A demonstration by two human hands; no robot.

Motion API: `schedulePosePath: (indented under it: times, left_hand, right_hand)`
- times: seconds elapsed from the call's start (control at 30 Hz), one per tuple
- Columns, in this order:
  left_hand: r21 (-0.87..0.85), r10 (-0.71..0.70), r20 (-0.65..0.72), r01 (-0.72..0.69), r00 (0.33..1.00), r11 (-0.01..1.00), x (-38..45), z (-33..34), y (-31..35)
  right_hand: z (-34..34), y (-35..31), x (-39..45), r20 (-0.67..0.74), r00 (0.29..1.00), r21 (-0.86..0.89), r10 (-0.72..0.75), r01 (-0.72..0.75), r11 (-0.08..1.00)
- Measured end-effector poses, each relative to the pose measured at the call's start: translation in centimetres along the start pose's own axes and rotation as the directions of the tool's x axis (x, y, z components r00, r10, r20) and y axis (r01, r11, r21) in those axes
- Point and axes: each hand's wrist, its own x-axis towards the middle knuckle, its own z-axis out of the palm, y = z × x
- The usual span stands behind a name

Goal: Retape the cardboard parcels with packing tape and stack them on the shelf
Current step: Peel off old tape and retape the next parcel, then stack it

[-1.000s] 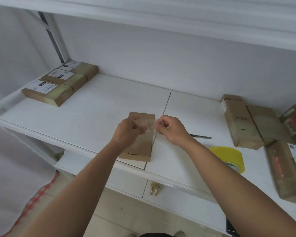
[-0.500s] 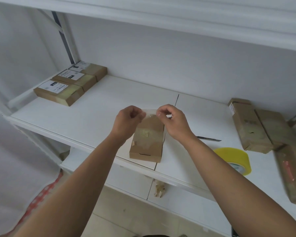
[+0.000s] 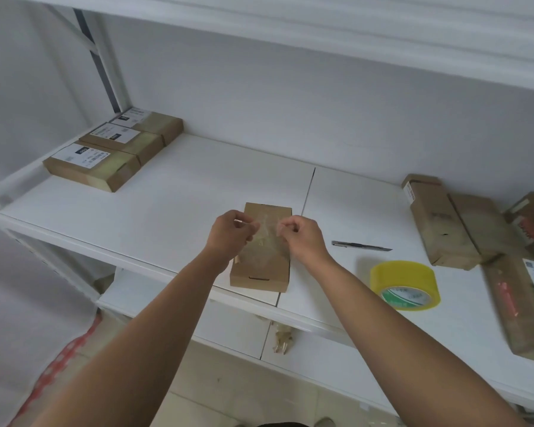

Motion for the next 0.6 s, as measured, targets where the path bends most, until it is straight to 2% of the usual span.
schedulePosePath:
  times: [0.1, 0.27, 0.47, 0.6]
  left_hand:
    - [0.075, -0.053, -0.048, 0.057, 0.997, 0.996, 0.8, 0.2, -1.0]
    - [0.223, -0.061, -0.107, 0.084, 0.992, 0.971, 1.3, 0.4, -1.6]
    - [0.308, -0.076, -0.103, 0.105, 0.992, 0.946, 1.3, 0.5, -1.8]
    - [0.352, -0.090, -0.075, 0.111, 0.993, 0.929, 1.7, 0.4, -1.9]
  right_hand:
    - [0.9, 0.5, 0.1, 0.023, 0.997, -0.053, 0.076, -0.075, 0.996]
    - [2.0, 0.8, -0.1, -0.002, 0.999, -0.122, 0.040, -0.040, 0.992]
    - [2.7, 0.8, 0.1, -0.011, 1.000, -0.261, 0.013, -0.016, 0.965]
    - [2.8, 0.9, 0.3, 0.024, 1.000, -0.293, -0.012, 0.019, 0.956]
